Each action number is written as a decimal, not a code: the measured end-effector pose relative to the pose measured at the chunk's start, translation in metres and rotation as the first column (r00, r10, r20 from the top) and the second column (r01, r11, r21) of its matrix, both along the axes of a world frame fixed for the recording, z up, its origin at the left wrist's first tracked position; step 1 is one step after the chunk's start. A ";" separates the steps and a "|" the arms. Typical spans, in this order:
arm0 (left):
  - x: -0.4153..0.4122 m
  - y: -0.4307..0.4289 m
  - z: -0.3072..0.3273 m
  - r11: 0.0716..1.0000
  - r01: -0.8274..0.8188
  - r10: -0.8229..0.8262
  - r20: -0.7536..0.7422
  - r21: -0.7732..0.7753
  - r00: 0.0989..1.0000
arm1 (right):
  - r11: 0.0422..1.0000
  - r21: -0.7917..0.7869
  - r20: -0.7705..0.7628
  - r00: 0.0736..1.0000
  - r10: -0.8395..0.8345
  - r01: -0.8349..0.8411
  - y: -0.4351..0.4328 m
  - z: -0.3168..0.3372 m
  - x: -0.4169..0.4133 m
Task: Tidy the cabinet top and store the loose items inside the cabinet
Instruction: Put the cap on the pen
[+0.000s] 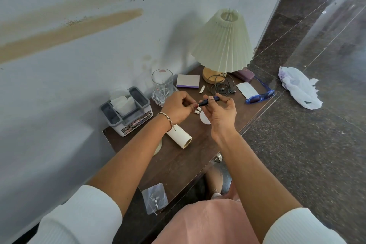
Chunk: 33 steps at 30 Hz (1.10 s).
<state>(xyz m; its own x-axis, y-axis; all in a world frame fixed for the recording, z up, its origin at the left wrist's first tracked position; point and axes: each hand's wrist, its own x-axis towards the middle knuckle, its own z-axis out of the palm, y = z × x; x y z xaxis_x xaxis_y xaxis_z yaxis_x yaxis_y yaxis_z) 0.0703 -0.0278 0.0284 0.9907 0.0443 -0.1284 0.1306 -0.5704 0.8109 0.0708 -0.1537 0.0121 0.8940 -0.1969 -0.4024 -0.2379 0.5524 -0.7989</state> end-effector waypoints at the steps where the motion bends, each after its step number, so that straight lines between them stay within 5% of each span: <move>1: 0.000 0.001 0.000 1.000 0.003 -0.003 0.004 -0.006 1.000 | 1.000 0.017 -0.004 1.000 -0.001 0.001 0.001 0.001 0.001; 7: 0.002 0.009 -0.007 0.997 0.060 -0.061 0.007 0.042 0.998 | 0.999 0.033 -0.042 0.999 0.019 -0.018 0.003 -0.007 -0.005; 13: 0.006 0.030 -0.025 0.966 0.182 -0.167 -0.092 0.186 0.982 | 0.952 -0.244 -0.092 0.982 0.166 -0.184 -0.011 -0.025 -0.014; 21: 0.020 0.025 -0.045 0.761 0.332 -0.253 -0.215 0.557 0.943 | 0.754 -0.584 -0.231 0.952 0.200 -0.300 -0.017 -0.070 -0.035; 28: 0.035 0.013 -0.061 0.612 0.396 -0.290 -0.272 0.684 0.918 | 0.626 -0.712 -0.241 0.949 0.205 -0.316 -0.019 -0.089 -0.025; 33: 0.036 0.012 -0.074 0.620 0.328 -0.277 -0.192 0.713 0.942 | 0.594 -0.743 -0.233 0.952 0.200 -0.307 -0.019 -0.095 -0.022</move>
